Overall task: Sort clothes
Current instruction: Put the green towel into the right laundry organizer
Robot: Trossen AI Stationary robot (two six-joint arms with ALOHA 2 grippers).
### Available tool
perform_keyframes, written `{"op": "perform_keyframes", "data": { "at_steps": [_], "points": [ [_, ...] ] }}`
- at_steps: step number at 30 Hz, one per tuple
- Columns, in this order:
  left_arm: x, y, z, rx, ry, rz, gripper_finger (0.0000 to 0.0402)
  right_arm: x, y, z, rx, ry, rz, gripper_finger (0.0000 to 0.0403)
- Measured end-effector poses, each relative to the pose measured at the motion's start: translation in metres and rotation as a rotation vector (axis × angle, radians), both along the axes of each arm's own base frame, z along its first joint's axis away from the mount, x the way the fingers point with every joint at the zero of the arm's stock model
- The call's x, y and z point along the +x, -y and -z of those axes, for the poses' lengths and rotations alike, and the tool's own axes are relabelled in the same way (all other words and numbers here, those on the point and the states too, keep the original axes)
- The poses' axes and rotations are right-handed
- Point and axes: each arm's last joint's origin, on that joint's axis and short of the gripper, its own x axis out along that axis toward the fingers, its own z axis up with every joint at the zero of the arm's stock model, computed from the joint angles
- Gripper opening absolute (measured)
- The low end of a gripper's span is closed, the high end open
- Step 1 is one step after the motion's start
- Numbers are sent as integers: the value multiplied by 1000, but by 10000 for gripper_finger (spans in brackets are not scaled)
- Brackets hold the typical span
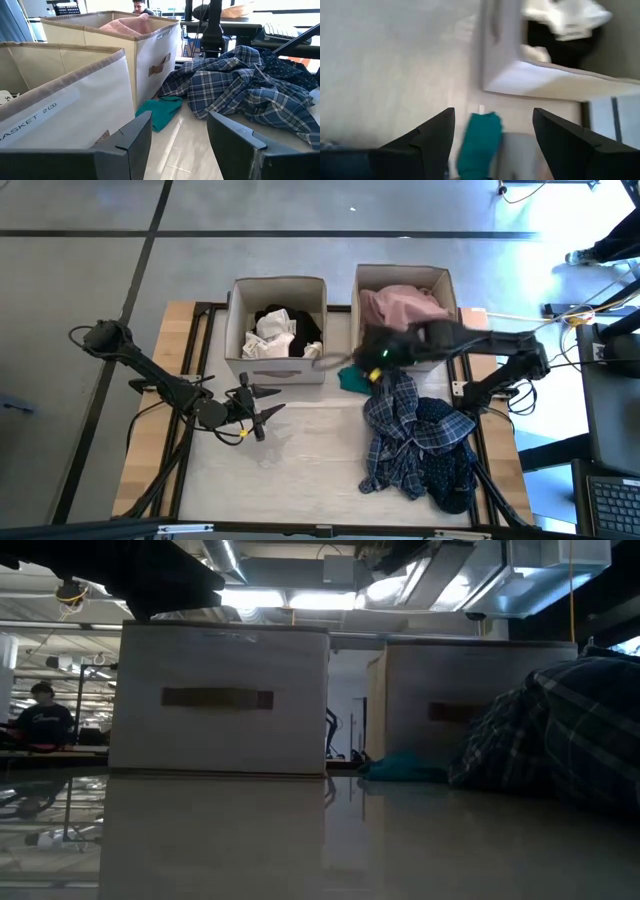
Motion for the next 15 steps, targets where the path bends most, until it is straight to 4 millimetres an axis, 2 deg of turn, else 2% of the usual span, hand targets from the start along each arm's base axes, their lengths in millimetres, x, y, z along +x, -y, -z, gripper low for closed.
{"op": "perform_keyframes", "data": {
  "at_steps": [7, 12, 15],
  "points": [
    [0, 0, 0, 0, 0, 0, 180, 25, -35, 36, 1, -151, -54, 269],
    [0, 0, 0, 0, 0, 0, 180, 35, -45, 60, 9, -268, -8, 269],
    [0, 0, 0, -2, 1, 0, 180, 34, -44, 77, -42, -317, 56, 269]
  ]
}}
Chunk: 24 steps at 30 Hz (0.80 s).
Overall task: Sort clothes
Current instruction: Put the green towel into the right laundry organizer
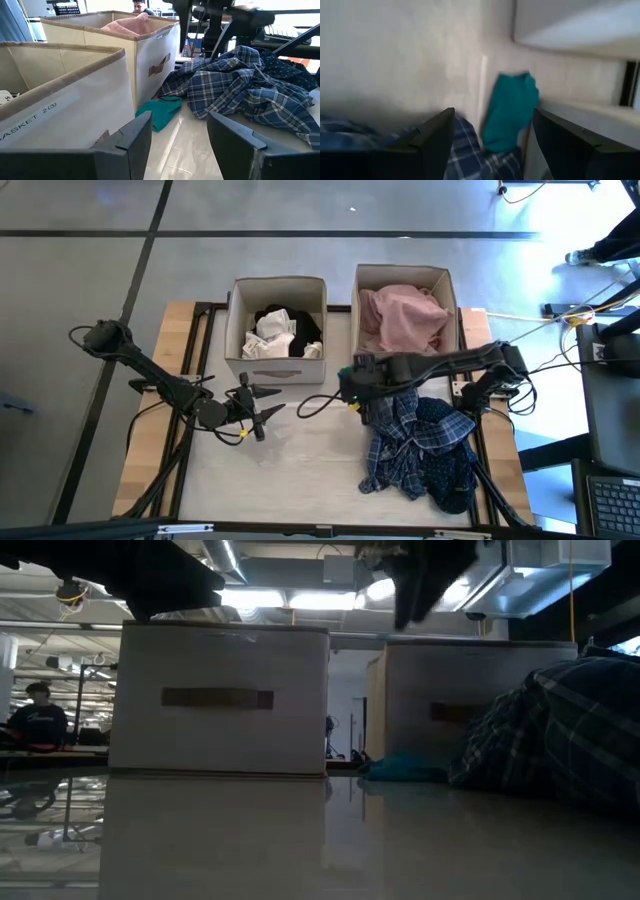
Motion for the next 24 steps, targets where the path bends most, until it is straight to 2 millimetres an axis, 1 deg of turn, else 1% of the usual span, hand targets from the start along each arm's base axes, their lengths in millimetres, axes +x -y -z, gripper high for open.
{"op": "perform_keyframes", "data": {
  "at_steps": [4, 9, 15, 17, 20, 24],
  "points": [
    [0, 1, 0, -2, 0, 2, 180, -13, 4, 32, -64, -60, 50, 269],
    [0, 0, 1, -12, 1, 1, 180, -25, 6, 70, -54, -19, 120, 269],
    [0, 0, 1, -12, 1, 0, 180, -30, 12, 113, -90, 73, 220, 269],
    [0, 0, 1, -12, 1, 1, 180, -32, 18, 125, -75, 116, 285, 269],
    [0, 0, 1, -12, 1, 0, 180, -34, 27, 138, -48, 162, 378, 269],
    [0, 0, 1, -12, 1, 0, 180, -40, 36, 152, -50, 195, 437, 269]
  ]
}}
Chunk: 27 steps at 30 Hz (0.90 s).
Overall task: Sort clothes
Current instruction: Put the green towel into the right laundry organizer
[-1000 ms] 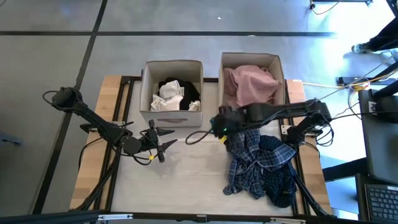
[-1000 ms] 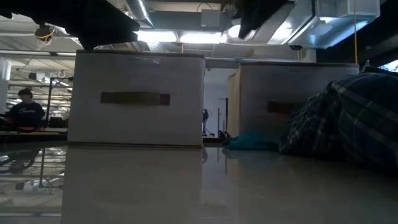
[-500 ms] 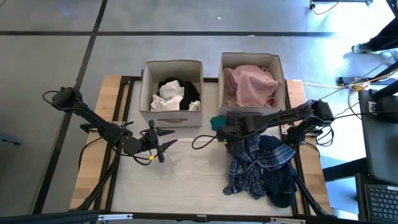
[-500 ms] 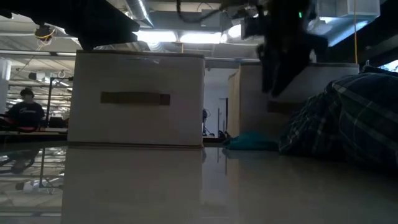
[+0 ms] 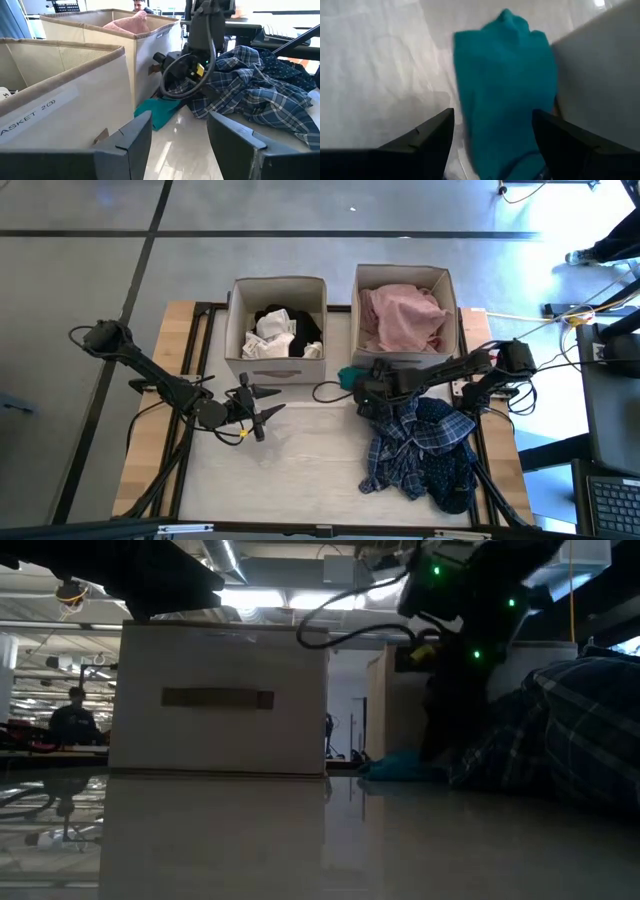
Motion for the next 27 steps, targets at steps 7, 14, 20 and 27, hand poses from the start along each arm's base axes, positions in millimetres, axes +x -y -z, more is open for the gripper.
{"op": "perform_keyframes", "data": {
  "at_steps": [7, 14, 20, 27],
  "points": [
    [0, 0, 0, 0, 0, 0, 180, -4, 10, 12, 10, 58, 34, 240],
    [0, 0, 0, 2, -1, 0, 180, -4, 10, 14, 28, 55, 17, 118],
    [0, 0, 0, 2, -1, 0, 180, -4, 9, 14, 38, 58, 10, 13],
    [0, 0, 0, 1, -1, 0, 180, -4, 9, 8, 37, 72, -15, 9]
  ]
}}
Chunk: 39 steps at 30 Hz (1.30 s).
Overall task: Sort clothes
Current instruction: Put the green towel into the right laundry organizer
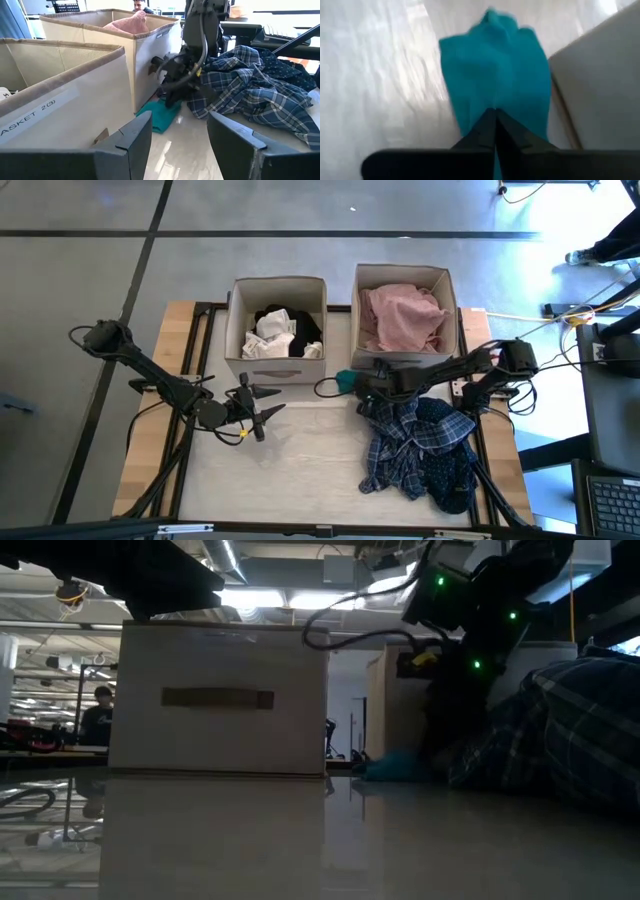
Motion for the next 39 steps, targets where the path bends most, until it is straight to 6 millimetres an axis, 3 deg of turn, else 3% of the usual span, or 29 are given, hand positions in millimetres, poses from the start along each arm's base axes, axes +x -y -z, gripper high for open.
{"op": "perform_keyframes", "data": {
  "at_steps": [10, 22, 32, 39],
  "points": [
    [0, 0, 0, 0, 0, 0, 180, -14, -14, -50, -77, 174, -62, 3],
    [0, 0, 0, 0, -1, -1, 180, -42, -10, -141, -214, 428, -86, 2],
    [0, 0, 0, 1, -2, -2, 180, -75, 1, -207, -510, 520, 38, 4],
    [0, 0, 0, -4, 0, -3, 180, -88, 30, -220, -650, 437, 153, 5]
  ]
}}
